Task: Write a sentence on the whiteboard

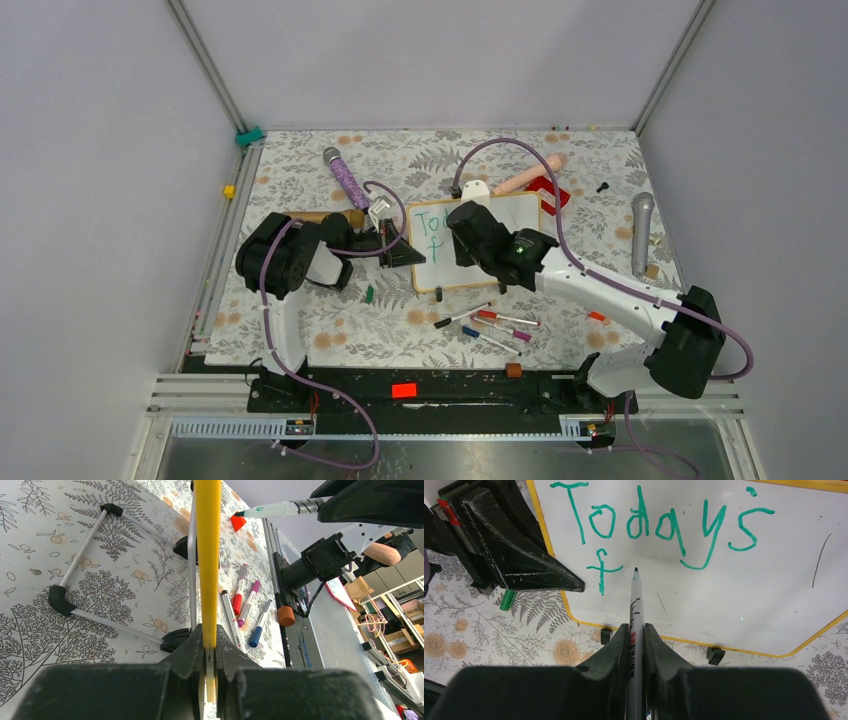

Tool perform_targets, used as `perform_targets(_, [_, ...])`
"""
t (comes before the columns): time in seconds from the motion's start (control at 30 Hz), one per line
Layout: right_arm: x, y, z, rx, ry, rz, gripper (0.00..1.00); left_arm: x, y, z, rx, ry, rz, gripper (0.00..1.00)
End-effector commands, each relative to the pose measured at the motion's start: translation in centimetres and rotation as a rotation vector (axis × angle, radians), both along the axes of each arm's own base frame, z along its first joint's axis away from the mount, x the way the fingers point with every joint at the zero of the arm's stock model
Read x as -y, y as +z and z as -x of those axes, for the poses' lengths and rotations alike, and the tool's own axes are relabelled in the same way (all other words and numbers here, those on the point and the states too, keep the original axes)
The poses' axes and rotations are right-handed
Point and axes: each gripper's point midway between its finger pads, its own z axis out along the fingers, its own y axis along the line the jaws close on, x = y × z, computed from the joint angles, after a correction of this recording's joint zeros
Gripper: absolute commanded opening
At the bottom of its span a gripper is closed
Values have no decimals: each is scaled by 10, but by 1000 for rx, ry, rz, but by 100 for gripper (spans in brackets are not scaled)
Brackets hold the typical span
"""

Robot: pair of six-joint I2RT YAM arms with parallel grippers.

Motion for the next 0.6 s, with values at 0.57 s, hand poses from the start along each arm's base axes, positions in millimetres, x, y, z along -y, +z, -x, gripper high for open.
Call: perform_targets(0.57, [13,26,26,-105,-27,-48,0,3,24,9,152,-74,32,0])
